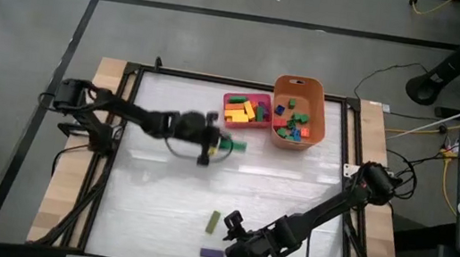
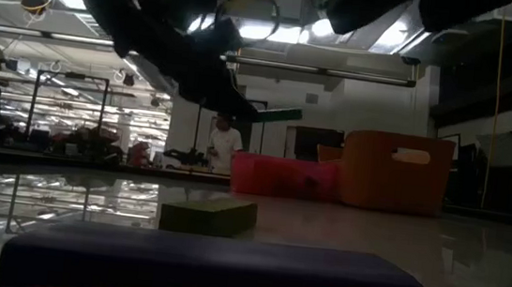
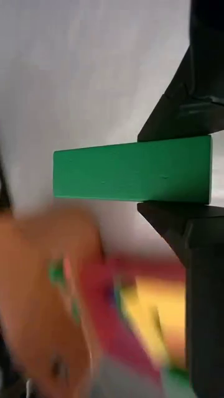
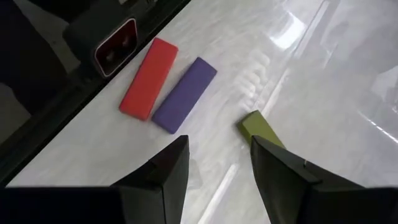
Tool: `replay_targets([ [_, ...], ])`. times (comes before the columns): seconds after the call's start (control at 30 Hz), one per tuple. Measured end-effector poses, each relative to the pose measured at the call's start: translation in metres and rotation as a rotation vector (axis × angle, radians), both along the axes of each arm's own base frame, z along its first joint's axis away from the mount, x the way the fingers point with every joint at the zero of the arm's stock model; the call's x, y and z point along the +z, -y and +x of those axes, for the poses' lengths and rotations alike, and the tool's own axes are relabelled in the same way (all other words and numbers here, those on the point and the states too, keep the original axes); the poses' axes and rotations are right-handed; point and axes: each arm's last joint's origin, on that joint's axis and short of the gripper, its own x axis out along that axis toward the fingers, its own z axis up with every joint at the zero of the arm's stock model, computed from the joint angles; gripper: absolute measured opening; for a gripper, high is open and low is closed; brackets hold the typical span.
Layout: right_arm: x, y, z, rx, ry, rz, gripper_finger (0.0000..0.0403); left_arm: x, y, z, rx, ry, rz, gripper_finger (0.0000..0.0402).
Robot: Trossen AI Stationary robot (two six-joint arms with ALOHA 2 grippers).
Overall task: Sort blocks by size
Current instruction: Put the large green block into the pink bin, then put the large light green block into the pink bin
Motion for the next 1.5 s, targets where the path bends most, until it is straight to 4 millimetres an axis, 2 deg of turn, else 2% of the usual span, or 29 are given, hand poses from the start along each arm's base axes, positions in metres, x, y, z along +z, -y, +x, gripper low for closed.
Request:
replay_targets([
  [0.13,0.0,0.0,0.0,-0.01,0.009,-0.011,0.0172,0.007,-0.044,-0.005,0.114,0.077,0.03,0.0118],
  [0.23,0.0,0.001,0.001,-0.025,0.028,-0.034,0.0172,0.009,-0.068,-0.01,0.139,0.12,0.032,0.0119],
  [0.33,0.0,0.002,0.001,-0.029,0.032,-0.038,0.0172,0.006,-0.085,-0.015,0.155,0.127,0.028,0.0119],
  [0.47,0.001,0.001,0.002,-0.029,0.036,-0.036,0.0172,-0.003,-0.097,-0.014,0.155,0.138,0.02,0.012],
  [0.63,0.001,0.001,0.002,-0.029,0.04,-0.034,0.0172,-0.02,-0.102,-0.004,0.158,0.182,0.042,0.0125],
  [0.77,0.001,0.001,0.002,-0.029,0.045,-0.03,0.0172,-0.03,-0.108,0.006,0.211,0.181,0.039,0.0148],
  [0.9,0.002,0.0,0.003,-0.03,0.052,-0.025,0.0172,-0.029,-0.114,0.015,0.303,0.203,0.007,0.0183],
  [1.07,0.004,-0.001,0.005,-0.069,0.076,0.032,0.0172,-0.021,-0.114,0.019,0.328,0.247,-0.051,0.0211],
  [1.2,0.005,-0.002,0.005,-0.149,0.064,0.105,0.0172,-0.009,-0.106,0.018,0.342,0.281,-0.148,0.0212],
  [1.3,0.003,-0.002,0.006,-0.155,0.062,0.106,0.0172,0.0,-0.094,0.015,0.292,0.22,-0.213,0.0205],
  [1.5,-0.007,0.007,0.015,0.006,0.083,-0.077,0.0172,0.014,-0.062,0.001,0.153,0.009,-0.287,0.0188],
])
